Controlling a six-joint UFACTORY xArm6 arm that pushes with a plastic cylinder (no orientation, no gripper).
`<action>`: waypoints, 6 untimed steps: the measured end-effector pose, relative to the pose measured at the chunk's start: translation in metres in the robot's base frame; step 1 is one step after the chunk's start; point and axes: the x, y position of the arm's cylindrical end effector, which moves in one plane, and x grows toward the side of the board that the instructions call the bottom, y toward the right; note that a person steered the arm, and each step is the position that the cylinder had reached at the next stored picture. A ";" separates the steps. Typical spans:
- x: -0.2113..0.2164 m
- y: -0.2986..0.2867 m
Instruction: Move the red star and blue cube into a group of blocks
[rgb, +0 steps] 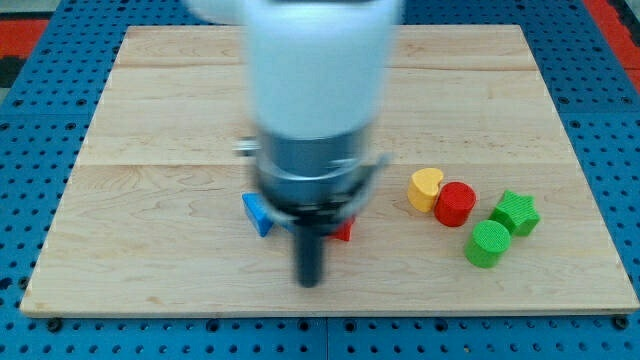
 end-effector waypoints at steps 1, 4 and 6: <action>-0.041 -0.084; -0.067 0.160; -0.063 0.032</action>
